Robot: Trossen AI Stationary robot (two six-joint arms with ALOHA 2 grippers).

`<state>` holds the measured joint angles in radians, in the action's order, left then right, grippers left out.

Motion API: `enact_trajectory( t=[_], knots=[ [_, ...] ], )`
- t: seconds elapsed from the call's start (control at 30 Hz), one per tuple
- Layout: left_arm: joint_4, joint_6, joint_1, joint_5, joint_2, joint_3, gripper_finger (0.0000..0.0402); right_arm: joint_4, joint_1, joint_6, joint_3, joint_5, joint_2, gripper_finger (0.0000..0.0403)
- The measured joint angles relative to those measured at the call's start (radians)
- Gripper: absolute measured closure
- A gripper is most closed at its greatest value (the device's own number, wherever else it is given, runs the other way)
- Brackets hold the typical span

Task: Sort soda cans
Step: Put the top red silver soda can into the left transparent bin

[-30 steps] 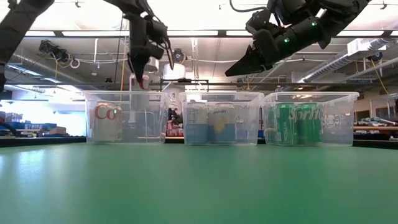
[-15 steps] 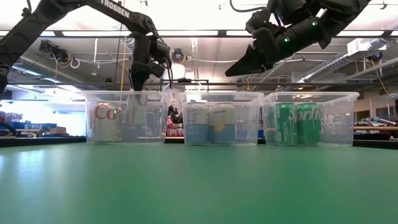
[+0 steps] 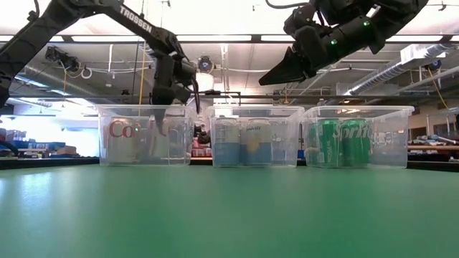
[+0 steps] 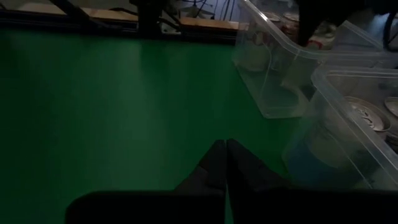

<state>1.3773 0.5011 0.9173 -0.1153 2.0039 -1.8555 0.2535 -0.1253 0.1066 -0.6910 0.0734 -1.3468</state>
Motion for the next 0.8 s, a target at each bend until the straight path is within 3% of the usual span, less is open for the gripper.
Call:
enact_trajectory(
  t=[0.23,0.6,0.7,0.8],
  knots=[
    [-0.054,0.013,0.003,-0.037,-0.002,0.076,0.0112,0.000,0.000,0.000,0.000,0.000,0.000,0.0403],
    [-0.054,-0.011,0.005,-0.052,-0.003,0.085,0.0112,0.000,0.000,-0.003,0.000,0.000,0.000,0.0403],
    [-0.053,-0.030,0.005,-0.076,-0.003,0.086,0.0070,0.000,0.000,-0.003,0.000,0.000,0.000,0.0403],
    [-0.070,-0.054,0.008,-0.165,-0.001,0.087,0.0020,0.001,0.000,-0.003,0.000,0.001,0.000,0.0403]
  ],
)
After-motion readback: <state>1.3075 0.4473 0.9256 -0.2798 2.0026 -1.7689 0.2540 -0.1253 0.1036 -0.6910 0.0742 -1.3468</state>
